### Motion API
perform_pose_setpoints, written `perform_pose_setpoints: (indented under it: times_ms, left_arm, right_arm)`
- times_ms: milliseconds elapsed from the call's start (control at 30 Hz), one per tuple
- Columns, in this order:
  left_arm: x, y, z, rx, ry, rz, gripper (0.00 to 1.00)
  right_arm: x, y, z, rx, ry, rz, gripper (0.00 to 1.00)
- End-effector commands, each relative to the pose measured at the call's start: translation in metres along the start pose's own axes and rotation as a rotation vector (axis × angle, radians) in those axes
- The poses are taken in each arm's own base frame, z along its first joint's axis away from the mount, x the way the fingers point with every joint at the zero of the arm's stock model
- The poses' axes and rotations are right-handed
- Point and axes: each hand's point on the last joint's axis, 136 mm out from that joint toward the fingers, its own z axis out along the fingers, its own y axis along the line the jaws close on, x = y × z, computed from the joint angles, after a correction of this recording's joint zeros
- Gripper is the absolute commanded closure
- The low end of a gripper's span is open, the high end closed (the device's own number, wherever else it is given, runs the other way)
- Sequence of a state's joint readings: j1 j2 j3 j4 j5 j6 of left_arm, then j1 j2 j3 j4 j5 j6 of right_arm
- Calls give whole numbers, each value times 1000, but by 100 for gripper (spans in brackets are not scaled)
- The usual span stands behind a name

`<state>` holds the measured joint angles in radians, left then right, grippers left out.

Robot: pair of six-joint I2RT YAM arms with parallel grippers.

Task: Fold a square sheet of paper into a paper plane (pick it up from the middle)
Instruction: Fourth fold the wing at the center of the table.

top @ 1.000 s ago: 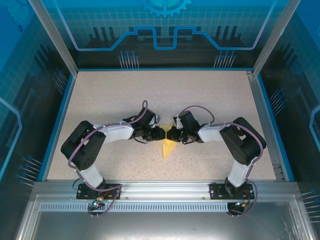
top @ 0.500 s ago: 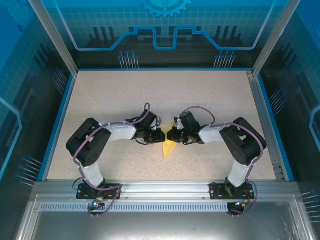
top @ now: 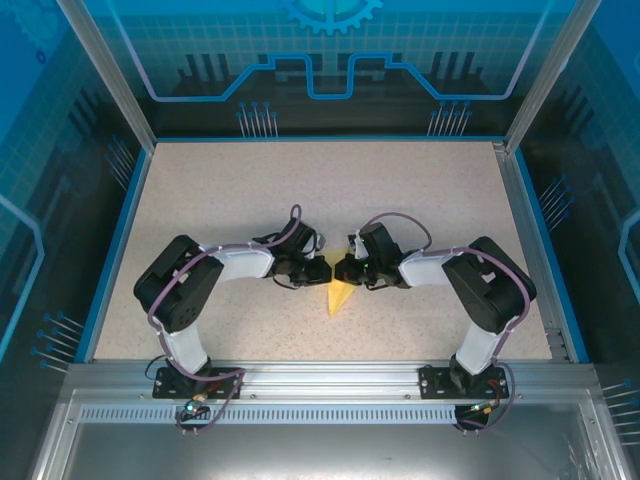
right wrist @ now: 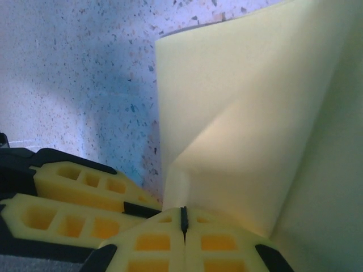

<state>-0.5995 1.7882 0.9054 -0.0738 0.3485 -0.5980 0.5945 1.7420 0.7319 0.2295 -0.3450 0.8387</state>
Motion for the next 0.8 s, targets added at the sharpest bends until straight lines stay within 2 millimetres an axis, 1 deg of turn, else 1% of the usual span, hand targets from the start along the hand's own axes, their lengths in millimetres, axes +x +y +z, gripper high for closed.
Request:
perform_pose_setpoints:
  times_ms: [0,133,200,433,567,600,667,767]
  left_arm:
    - [1,-1,4,-18,24,29,85]
    - [1,7,8,-50,36,41,86]
    - [1,11,11,-70,47,48,87]
    - [2,23,14,-131,59,73,90]
    - [3,31,15,-181,70,96,91]
    - [4,34,15,-199,72,103,91]
    - [6,40,16,-242,80,122,92]
    - [9,44,17,-262,88,132,93]
  right_arm:
    - [-6,8,-13,-13,-21,-11,98]
    - [-17,6,-22,16,-42,-34,98]
    - [-22,4,-23,20,-43,-37,98]
    - [-35,-6,-11,20,-25,-33,98]
    - [-46,-11,-7,35,-30,-38,98]
    - [-45,-17,-4,46,-20,-32,98]
    - [-53,-17,-1,51,-21,-36,98]
    - [-56,-25,3,76,-13,-42,97]
